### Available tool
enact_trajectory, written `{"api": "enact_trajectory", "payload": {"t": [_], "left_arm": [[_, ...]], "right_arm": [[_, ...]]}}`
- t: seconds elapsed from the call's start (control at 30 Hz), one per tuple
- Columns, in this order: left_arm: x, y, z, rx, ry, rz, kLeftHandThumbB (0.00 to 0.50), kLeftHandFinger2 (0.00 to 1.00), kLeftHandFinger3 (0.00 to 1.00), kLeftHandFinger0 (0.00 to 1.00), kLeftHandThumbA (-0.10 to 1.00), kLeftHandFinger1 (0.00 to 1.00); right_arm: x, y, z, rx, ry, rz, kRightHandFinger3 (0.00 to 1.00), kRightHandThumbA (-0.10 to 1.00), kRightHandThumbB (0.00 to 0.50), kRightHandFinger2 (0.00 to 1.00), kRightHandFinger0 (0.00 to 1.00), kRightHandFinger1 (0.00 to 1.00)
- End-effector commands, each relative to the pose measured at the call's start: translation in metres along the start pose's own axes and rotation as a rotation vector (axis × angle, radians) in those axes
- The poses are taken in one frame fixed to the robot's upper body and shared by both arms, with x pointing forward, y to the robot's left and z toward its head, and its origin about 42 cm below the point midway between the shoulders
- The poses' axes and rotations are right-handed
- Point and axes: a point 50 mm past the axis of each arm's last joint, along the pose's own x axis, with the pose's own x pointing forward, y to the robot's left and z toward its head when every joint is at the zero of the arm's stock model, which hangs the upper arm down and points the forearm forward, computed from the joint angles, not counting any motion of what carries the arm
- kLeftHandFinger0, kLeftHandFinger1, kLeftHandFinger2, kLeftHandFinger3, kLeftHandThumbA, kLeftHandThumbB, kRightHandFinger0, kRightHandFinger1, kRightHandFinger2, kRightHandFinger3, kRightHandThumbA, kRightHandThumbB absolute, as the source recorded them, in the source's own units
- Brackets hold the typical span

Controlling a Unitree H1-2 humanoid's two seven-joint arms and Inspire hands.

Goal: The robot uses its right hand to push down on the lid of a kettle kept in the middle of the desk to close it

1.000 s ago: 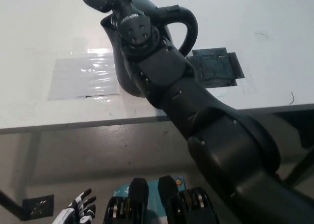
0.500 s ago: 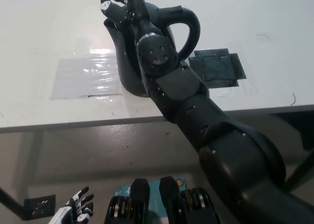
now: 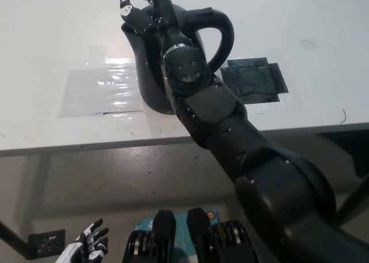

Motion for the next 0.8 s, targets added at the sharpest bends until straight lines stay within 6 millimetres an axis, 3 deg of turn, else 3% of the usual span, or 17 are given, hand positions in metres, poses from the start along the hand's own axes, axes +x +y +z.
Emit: {"api": "enact_trajectory", "payload": {"t": [0.0, 0.03, 0.07, 0.1, 0.23, 0.33, 0.37, 0.4, 0.47, 0.5, 0.57, 0.73, 0.77], "left_arm": [[-0.008, 0.002, 0.008, 0.0, -0.031, -0.02, 0.0, 1.0, 1.0, 1.0, 0.49, 1.0], [-0.007, 0.004, 0.01, 0.01, -0.036, -0.017, 0.0, 1.0, 1.0, 1.0, 0.49, 1.0], [-0.007, 0.005, 0.012, 0.006, -0.039, -0.018, 0.0, 1.0, 1.0, 1.0, 0.48, 1.0], [-0.005, 0.006, 0.014, -0.001, -0.049, -0.021, 0.0, 1.0, 1.0, 1.0, 0.46, 1.0], [-0.003, 0.014, 0.022, 0.007, -0.057, -0.007, 0.0, 1.0, 1.0, 1.0, 0.44, 1.0], [-0.005, 0.019, 0.023, 0.013, -0.063, 0.004, 0.0, 1.0, 1.0, 1.0, 0.39, 1.0], [-0.005, 0.019, 0.023, 0.019, -0.062, 0.006, 0.0, 1.0, 1.0, 1.0, 0.39, 1.0], [-0.005, 0.021, 0.023, 0.031, -0.058, 0.011, 0.0, 1.0, 1.0, 1.0, 0.39, 1.0], [-0.005, 0.023, 0.023, 0.034, -0.056, 0.015, 0.0, 1.0, 1.0, 1.0, 0.39, 1.0], [-0.006, 0.026, 0.024, 0.038, -0.055, 0.021, 0.0, 1.0, 1.0, 1.0, 0.4, 1.0], [-0.007, 0.03, 0.024, 0.043, -0.054, 0.03, 0.0, 1.0, 1.0, 1.0, 0.42, 1.0], [-0.001, 0.036, 0.028, 0.044, -0.061, 0.044, 0.0, 1.0, 1.0, 1.0, 0.42, 1.0], [0.0, 0.036, 0.028, 0.044, -0.062, 0.045, 0.0, 1.0, 1.0, 1.0, 0.42, 1.0]], "right_arm": [[0.0, -0.008, 0.014, 0.019, -0.129, -0.007, 1.0, 0.39, 0.081, 1.0, 0.91, 0.97], [-0.004, -0.012, 0.048, 0.022, -0.296, -0.012, 1.0, 0.46, 0.098, 1.0, 0.94, 0.99], [-0.017, -0.017, 0.075, 0.023, -0.433, -0.006, 1.0, 0.46, 0.092, 1.0, 0.94, 0.99], [-0.025, -0.021, 0.093, 0.007, -0.505, 0.001, 1.0, 0.48, 0.098, 1.0, 0.94, 1.0], [-0.067, -0.035, 0.146, 0.018, -0.692, 0.043, 1.0, 0.56, 0.13, 1.0, 0.94, 1.0], [-0.11, -0.053, 0.171, 0.034, -0.774, 0.064, 1.0, 0.53, 0.097, 1.0, 0.95, 1.0], [-0.123, -0.061, 0.173, 0.033, -0.783, 0.062, 1.0, 0.49, 0.075, 1.0, 0.98, 1.0], [-0.148, -0.077, 0.174, 0.025, -0.803, 0.055, 1.0, 0.46, 0.051, 1.0, 0.99, 1.0], [-0.151, -0.078, 0.173, 0.023, -0.803, 0.054, 1.0, 0.45, 0.048, 1.0, 0.99, 1.0], [-0.169, -0.096, 0.168, 0.007, -0.809, 0.05, 1.0, 0.43, 0.02, 1.0, 1.0, 1.0], [-0.194, -0.122, 0.154, -0.013, -0.798, 0.012, 1.0, 0.44, 0.025, 1.0, 0.99, 1.0], [-0.242, -0.152, 0.129, -0.019, -0.75, -0.077, 1.0, 0.42, 0.0, 1.0, 1.0, 1.0], [-0.243, -0.151, 0.129, -0.019, -0.749, -0.077, 1.0, 0.42, 0.0, 1.0, 1.0, 1.0]]}}
